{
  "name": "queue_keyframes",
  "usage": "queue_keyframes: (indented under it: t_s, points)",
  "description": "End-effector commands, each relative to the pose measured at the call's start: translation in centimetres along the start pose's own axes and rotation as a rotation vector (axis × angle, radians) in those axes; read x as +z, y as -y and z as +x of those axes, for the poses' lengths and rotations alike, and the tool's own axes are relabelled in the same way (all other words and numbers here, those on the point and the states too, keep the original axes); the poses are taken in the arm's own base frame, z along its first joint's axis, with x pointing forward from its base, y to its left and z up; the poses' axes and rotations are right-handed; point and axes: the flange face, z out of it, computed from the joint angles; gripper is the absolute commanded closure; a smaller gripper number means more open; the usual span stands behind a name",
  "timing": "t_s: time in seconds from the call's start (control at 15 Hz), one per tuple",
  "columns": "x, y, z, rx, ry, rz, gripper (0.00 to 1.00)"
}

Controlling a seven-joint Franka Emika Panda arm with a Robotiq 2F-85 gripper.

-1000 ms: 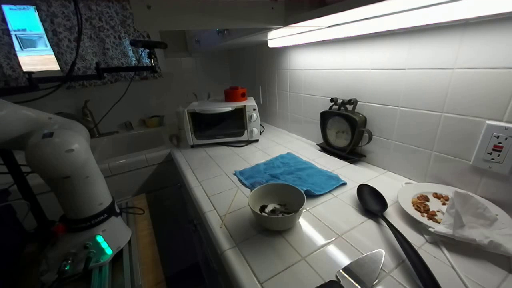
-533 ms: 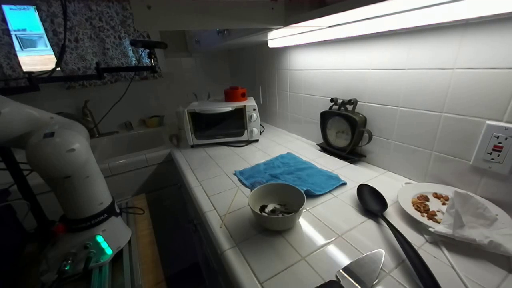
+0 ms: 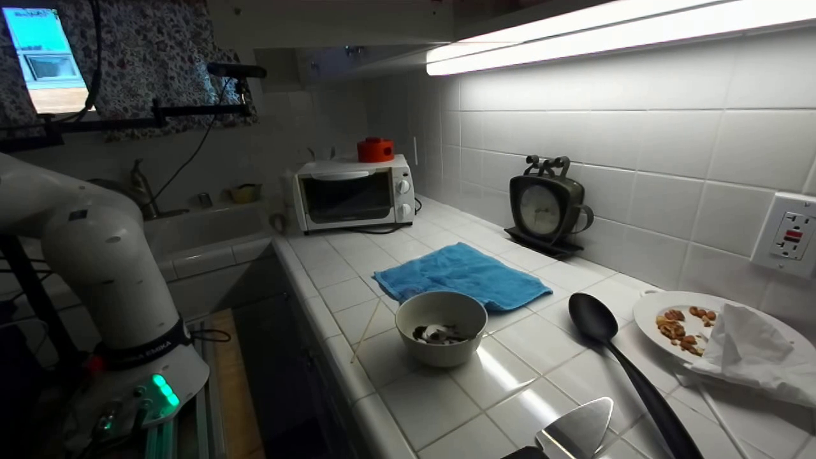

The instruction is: Open the left door of the upper cabinet on the right.

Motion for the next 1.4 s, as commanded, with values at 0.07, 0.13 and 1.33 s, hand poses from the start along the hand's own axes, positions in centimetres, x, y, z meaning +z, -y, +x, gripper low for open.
queue_keyframes:
  t_s: [0.07, 0.13, 1.33]
  points:
    - [-1.5, 1.4, -4.1, 0.039, 0.038, 0.026, 0.00]
    - [-1.7, 1.1, -4.9, 0.057, 0.040, 0.011, 0.00]
    - [-5.6, -10.8, -14.3, 0.170, 0.080, -0.023, 0.00]
